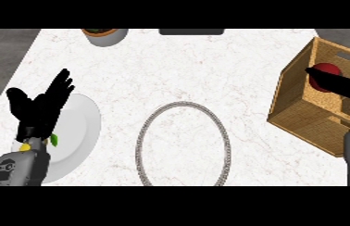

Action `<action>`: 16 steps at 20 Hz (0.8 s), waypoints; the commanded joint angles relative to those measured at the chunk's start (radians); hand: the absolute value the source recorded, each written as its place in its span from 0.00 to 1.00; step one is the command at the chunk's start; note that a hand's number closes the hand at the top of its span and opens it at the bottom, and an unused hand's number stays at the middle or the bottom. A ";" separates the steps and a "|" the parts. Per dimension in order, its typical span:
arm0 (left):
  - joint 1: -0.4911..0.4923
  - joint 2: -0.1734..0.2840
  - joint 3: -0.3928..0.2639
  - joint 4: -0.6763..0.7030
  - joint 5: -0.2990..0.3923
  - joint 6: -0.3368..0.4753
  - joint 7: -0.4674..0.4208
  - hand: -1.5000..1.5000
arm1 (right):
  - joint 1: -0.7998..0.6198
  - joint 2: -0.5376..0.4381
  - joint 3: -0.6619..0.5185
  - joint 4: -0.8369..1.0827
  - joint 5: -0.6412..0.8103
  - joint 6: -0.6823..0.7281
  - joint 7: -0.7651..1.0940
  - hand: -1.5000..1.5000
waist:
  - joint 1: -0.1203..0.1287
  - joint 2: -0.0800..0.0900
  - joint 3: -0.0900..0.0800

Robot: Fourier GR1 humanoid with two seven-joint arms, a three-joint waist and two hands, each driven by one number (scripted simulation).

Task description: Pick the tomato from the placemat and place it in the basket

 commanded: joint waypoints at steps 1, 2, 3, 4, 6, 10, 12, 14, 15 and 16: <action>-0.017 0.009 0.009 0.030 -0.002 -0.004 -0.003 0.50 | -0.045 -0.030 -0.120 -0.045 -0.106 -0.024 0.038 0.00 | -0.008 0.000 0.000; 0.007 0.008 0.013 0.004 0.024 -0.026 0.007 0.50 | 0.012 0.013 -0.118 -0.092 -0.101 -0.072 0.027 0.00 | -0.008 -0.002 0.000; 0.007 0.032 0.029 0.008 0.006 -0.010 0.006 0.50 | 0.014 0.035 -0.134 -0.131 -0.132 -0.089 0.040 0.00 | -0.010 -0.003 0.000; -0.034 0.013 0.015 0.032 -0.005 0.003 0.003 0.50 | -0.017 -0.003 -0.198 -0.088 -0.181 -0.089 0.045 0.00 | -0.014 0.000 0.000; 0.005 0.023 0.023 -0.032 0.014 -0.003 0.047 0.50 | 0.079 -0.038 -0.299 -0.152 -0.330 -0.062 -0.014 0.00 | -0.020 -0.006 0.002; -0.009 0.017 0.032 -0.012 0.029 -0.011 0.041 0.50 | 0.232 -0.096 -0.429 -0.288 -0.515 0.079 0.021 0.00 | -0.025 -0.005 0.000; 0.004 0.029 0.032 0.029 -0.002 -0.011 -0.010 0.50 | 0.286 -0.122 -0.516 -0.273 -0.679 0.162 -0.029 0.00 | -0.036 -0.005 0.001; 0.034 0.024 0.039 -0.041 0.034 -0.021 0.031 0.50 | 0.387 -0.142 -0.598 -0.271 -0.773 0.252 -0.059 0.00 | -0.034 -0.009 0.001; 0.010 0.024 0.030 -0.024 0.011 -0.009 0.019 0.50 | 0.421 -0.153 -0.610 -0.231 -0.803 0.303 -0.121 0.00 | -0.034 -0.006 0.001; 0.014 0.004 0.027 -0.042 0.023 0.005 0.055 0.50 | 0.445 -0.162 -0.627 -0.216 -0.837 0.348 -0.118 0.00 | -0.029 -0.006 0.001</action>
